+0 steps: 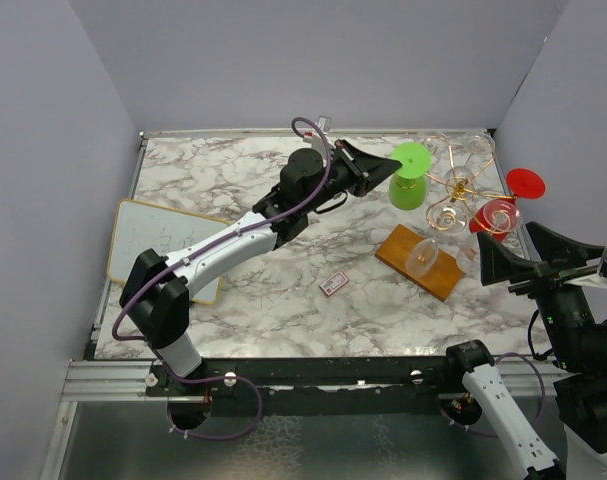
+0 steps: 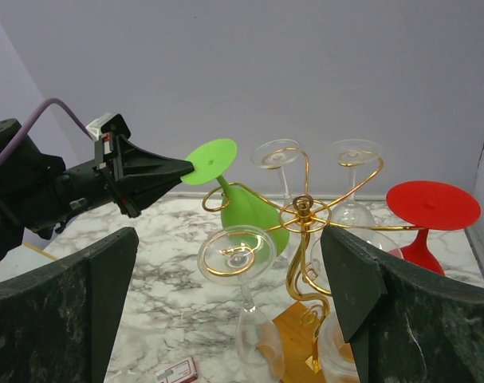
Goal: Take the wine glass off the wine glass rack
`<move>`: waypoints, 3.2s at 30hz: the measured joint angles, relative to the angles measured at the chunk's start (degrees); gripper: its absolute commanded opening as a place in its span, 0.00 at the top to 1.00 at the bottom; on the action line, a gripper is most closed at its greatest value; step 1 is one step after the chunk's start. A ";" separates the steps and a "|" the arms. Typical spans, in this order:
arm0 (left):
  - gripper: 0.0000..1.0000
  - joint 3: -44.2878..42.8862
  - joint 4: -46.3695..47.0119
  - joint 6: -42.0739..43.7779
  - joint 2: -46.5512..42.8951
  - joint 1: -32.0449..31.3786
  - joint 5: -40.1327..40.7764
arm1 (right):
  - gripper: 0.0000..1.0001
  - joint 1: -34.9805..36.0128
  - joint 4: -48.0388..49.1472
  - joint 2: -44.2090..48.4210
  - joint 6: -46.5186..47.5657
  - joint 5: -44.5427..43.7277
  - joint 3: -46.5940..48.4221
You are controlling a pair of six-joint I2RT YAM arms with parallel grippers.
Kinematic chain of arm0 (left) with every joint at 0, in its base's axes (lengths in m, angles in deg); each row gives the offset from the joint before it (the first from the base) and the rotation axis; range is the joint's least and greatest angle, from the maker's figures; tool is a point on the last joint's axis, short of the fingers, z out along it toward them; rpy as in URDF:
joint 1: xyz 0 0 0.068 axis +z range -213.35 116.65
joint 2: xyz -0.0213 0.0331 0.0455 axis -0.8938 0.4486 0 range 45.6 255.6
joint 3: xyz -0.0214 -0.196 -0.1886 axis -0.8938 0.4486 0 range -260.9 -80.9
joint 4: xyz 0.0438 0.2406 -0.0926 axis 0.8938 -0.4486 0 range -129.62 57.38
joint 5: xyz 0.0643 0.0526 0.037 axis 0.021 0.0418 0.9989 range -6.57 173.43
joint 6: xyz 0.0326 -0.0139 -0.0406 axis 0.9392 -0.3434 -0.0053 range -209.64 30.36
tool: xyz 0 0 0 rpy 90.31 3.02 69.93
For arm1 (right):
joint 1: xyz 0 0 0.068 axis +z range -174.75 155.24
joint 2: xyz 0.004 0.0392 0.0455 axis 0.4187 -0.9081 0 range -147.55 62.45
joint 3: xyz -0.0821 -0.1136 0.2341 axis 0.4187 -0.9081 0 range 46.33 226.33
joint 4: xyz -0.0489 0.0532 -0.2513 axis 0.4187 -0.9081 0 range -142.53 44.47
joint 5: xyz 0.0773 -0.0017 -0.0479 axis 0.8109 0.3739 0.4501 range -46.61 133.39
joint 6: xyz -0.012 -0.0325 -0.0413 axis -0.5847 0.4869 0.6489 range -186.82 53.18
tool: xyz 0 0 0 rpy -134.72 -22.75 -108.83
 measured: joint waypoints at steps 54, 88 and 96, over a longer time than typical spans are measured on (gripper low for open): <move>1.00 28.15 -8.17 34.23 -36.68 -1.42 -7.04 | 0.02 1.22 4.46 -5.70 3.74 19.10 0.17; 1.00 44.65 -12.35 95.86 -56.81 -1.42 -16.70 | 0.47 27.04 15.23 -45.35 15.61 48.41 2.19; 1.00 45.20 -12.26 97.61 -57.48 -1.42 -15.96 | 0.64 27.52 13.20 -42.36 25.92 48.50 -4.31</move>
